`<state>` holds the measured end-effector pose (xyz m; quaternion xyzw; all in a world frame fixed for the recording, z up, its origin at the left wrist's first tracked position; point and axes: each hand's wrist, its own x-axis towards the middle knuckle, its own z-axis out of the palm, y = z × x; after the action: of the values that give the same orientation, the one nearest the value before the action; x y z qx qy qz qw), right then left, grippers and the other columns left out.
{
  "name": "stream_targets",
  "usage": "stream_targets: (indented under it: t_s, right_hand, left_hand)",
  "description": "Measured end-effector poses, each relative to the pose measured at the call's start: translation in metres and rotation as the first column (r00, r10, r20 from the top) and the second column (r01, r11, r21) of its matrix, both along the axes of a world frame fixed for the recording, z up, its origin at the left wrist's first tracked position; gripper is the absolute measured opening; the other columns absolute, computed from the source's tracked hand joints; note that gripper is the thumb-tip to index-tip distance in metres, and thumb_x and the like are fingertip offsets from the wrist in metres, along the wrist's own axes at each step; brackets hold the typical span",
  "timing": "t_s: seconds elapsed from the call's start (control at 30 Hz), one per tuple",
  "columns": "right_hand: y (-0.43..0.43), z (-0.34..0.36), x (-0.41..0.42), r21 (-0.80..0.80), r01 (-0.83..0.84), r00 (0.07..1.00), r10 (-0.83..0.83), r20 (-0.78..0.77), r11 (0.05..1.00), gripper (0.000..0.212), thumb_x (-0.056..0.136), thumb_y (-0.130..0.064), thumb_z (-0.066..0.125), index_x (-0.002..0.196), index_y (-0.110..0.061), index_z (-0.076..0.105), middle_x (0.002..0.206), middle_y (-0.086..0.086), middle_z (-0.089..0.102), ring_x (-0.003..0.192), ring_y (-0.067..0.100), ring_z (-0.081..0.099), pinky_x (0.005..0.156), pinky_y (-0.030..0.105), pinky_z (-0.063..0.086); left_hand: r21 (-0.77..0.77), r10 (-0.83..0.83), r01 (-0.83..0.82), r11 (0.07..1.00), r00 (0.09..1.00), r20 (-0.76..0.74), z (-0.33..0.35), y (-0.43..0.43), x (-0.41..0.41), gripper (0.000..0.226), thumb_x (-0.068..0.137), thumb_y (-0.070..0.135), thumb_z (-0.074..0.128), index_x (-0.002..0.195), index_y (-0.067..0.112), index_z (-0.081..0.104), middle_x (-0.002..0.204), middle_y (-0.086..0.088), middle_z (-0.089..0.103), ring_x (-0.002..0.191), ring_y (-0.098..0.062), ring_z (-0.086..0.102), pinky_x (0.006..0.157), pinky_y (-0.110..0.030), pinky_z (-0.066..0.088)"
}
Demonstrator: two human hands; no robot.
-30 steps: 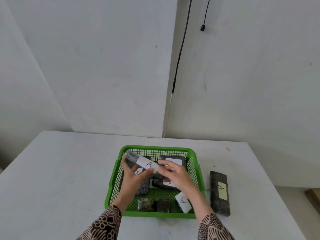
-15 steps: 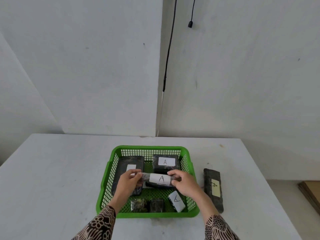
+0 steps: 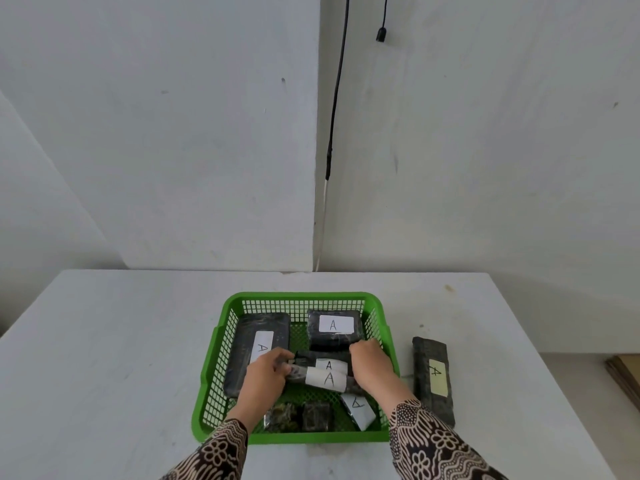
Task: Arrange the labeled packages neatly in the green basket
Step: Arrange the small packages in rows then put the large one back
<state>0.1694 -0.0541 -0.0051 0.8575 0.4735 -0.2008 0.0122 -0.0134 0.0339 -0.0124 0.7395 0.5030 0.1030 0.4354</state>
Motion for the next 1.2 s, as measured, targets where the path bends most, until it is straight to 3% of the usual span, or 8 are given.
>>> stream_targets:
  t_s: [0.33,0.43,0.53,0.63,0.77,0.9,1.03,1.2]
  right_hand:
    - [0.009,-0.002,0.006,0.225,0.059,0.997,-0.066,0.026,0.973,0.02,0.091,0.003,0.046,0.105,-0.002,0.06,0.108,0.014,0.063,0.098,0.026,0.058,0.077,0.032,0.05]
    - [0.008,-0.003,0.003,0.212,0.107,0.994,-0.099,-0.049,0.971,0.026,0.093,0.003,0.039,0.111,0.0,0.058,0.126,0.017,0.055,0.094,0.026,0.059,0.078,0.031,0.051]
    - [0.005,-0.002,0.002,0.222,0.142,0.989,-0.13,-0.069,0.965,0.019,0.093,0.005,0.039,0.098,0.001,0.057,0.137,0.02,0.041,0.065,0.015,0.05,0.056,0.023,0.044]
    - [0.0,0.004,0.004,0.212,0.206,0.977,-0.189,-0.099,0.955,0.019,0.092,0.004,0.044,0.104,-0.001,0.058,0.126,0.017,0.052,0.085,0.023,0.063,0.072,0.029,0.054]
    - [-0.005,0.006,0.002,-0.037,0.187,0.978,-0.19,-0.089,0.982,0.019,0.09,-0.003,0.054,0.11,-0.001,0.057,0.113,0.014,0.063,0.098,0.028,0.063,0.082,0.032,0.051]
    - [-0.013,-0.005,-0.008,-0.3,0.115,0.979,-0.159,-0.126,0.947,0.051,0.079,-0.02,0.074,0.121,-0.003,0.053,0.119,0.012,0.062,0.104,0.027,0.063,0.08,0.03,0.049]
    - [-0.02,-0.018,-0.02,-0.231,0.147,0.98,-0.173,-0.099,0.962,0.056,0.078,-0.014,0.073,0.126,-0.004,0.048,0.119,0.011,0.063,0.104,0.026,0.063,0.079,0.03,0.049]
    - [-0.024,-0.005,-0.018,-0.08,0.129,0.96,-0.145,-0.24,0.988,0.059,0.079,-0.014,0.07,0.13,-0.017,0.042,0.123,0.008,0.06,0.1,0.023,0.062,0.077,0.032,0.052]
  left_hand:
    - [0.173,-0.144,0.171,0.97,0.977,-0.156,-0.006,0.002,0.01,0.038,0.076,0.027,0.075,0.113,0.023,0.066,0.099,0.003,0.055,0.085,-0.013,0.054,0.074,-0.024,0.05]
    - [0.264,-0.181,0.261,0.929,0.939,-0.292,-0.008,-0.001,0.013,0.038,0.077,0.038,0.072,0.113,0.032,0.064,0.108,0.007,0.06,0.106,-0.014,0.05,0.081,-0.032,0.051]
    - [0.34,-0.205,0.332,0.88,0.911,-0.359,-0.013,-0.002,0.018,0.039,0.08,0.037,0.069,0.117,0.03,0.06,0.117,0.007,0.056,0.117,-0.014,0.042,0.092,-0.029,0.045]
    - [0.397,-0.256,0.429,0.811,0.872,-0.418,-0.017,-0.003,0.026,0.045,0.082,0.03,0.066,0.125,0.03,0.05,0.129,0.006,0.046,0.122,-0.017,0.037,0.102,-0.03,0.037]
    - [0.345,-0.33,0.525,0.778,0.809,-0.486,-0.023,-0.005,0.033,0.046,0.089,0.023,0.057,0.132,0.035,0.047,0.149,0.007,0.034,0.131,-0.02,0.031,0.108,-0.036,0.03]
    - [0.292,-0.368,0.587,0.755,0.748,-0.553,-0.022,-0.002,0.035,0.044,0.094,0.023,0.048,0.136,0.036,0.044,0.156,0.003,0.026,0.133,-0.024,0.028,0.107,-0.038,0.029]
    - [0.255,-0.414,0.644,0.721,0.695,-0.588,-0.023,0.0,0.028,0.047,0.096,0.027,0.044,0.14,0.04,0.035,0.158,0.005,0.018,0.132,-0.025,0.024,0.106,-0.038,0.024]
    - [0.169,-0.454,0.572,0.802,0.77,-0.449,-0.021,0.004,0.024,0.044,0.095,0.031,0.044,0.138,0.04,0.038,0.157,0.011,0.021,0.13,-0.021,0.024,0.104,-0.04,0.022]
